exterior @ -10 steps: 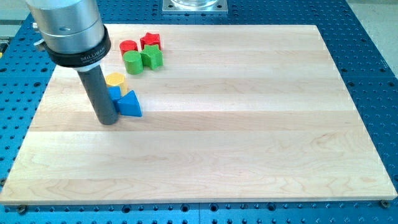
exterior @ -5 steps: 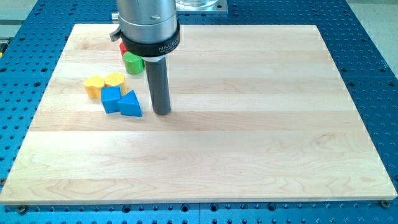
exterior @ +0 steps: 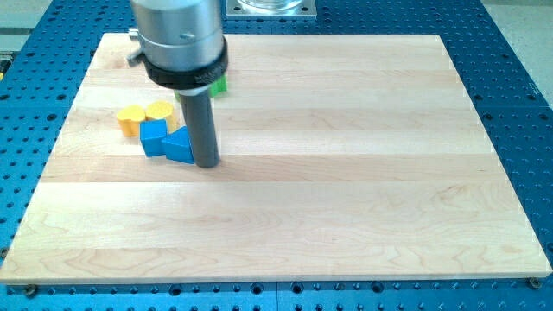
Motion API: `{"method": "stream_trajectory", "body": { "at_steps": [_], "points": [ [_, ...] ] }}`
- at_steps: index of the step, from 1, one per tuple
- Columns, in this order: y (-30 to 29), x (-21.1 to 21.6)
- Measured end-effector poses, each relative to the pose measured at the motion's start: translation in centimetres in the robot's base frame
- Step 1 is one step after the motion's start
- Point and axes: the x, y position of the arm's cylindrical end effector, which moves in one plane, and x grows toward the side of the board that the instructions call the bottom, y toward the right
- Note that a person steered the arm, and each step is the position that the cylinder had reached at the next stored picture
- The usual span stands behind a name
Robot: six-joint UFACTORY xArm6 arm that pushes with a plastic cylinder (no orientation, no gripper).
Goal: Place the blue blocks below the heart
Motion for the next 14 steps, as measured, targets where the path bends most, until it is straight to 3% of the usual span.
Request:
{"method": "stream_trajectory", "body": {
  "at_steps": [2, 3, 4, 5, 7, 8, 9, 10, 11, 13, 14],
  "points": [
    [-8.0, 1.7],
    [-8.7, 5.6],
    [-11.7, 6.2],
    [-13.8, 3.5],
    [-13.0, 6.1],
    [-11.7, 4.2],
    [-15.4, 1.8],
    [-16.5, 3.7],
    [-14.5, 6.5],
    [-12.0, 4.9],
    [-10.5, 6.7]
  ]
}}
